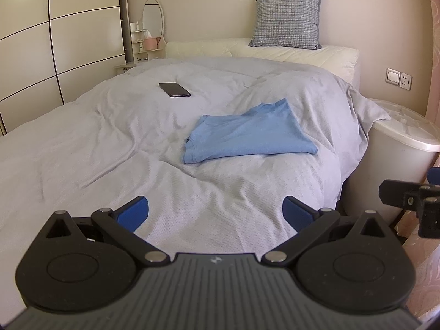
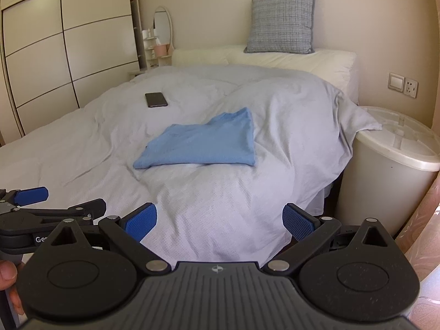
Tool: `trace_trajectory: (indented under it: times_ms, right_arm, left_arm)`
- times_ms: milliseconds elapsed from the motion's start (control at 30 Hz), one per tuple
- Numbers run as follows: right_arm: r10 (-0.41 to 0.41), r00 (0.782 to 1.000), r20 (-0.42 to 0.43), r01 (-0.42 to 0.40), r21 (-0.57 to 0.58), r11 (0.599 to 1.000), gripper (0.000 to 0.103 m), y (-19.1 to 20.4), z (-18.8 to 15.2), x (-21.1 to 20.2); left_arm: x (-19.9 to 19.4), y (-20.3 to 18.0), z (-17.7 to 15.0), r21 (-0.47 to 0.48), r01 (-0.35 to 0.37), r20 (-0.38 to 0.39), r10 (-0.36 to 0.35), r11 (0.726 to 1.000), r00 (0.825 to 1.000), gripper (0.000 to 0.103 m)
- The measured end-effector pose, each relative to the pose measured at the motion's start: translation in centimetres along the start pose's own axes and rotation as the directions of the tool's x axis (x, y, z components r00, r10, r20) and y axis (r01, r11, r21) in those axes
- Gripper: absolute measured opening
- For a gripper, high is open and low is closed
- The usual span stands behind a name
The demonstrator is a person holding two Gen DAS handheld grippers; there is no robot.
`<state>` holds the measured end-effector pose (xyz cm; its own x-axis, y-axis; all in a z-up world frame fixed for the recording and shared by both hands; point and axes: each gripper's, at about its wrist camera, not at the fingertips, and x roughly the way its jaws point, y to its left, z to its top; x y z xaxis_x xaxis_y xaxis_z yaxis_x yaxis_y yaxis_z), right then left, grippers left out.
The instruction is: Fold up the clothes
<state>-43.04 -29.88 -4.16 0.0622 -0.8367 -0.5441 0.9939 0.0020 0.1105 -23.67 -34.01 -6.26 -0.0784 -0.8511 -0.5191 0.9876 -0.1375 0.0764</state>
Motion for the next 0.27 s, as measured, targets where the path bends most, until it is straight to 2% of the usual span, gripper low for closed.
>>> trace_trajectory:
  times_ms: [267]
  right_arm:
    - [0.001,1.000,-0.001,-0.001,-0.004,1.000,0.100,0.19,-0.01,-0.02]
  left_arm:
    - [-0.22,0.16,-0.34,-0.006,-0.005,0.008,0.005,1.000,1.000,0.102]
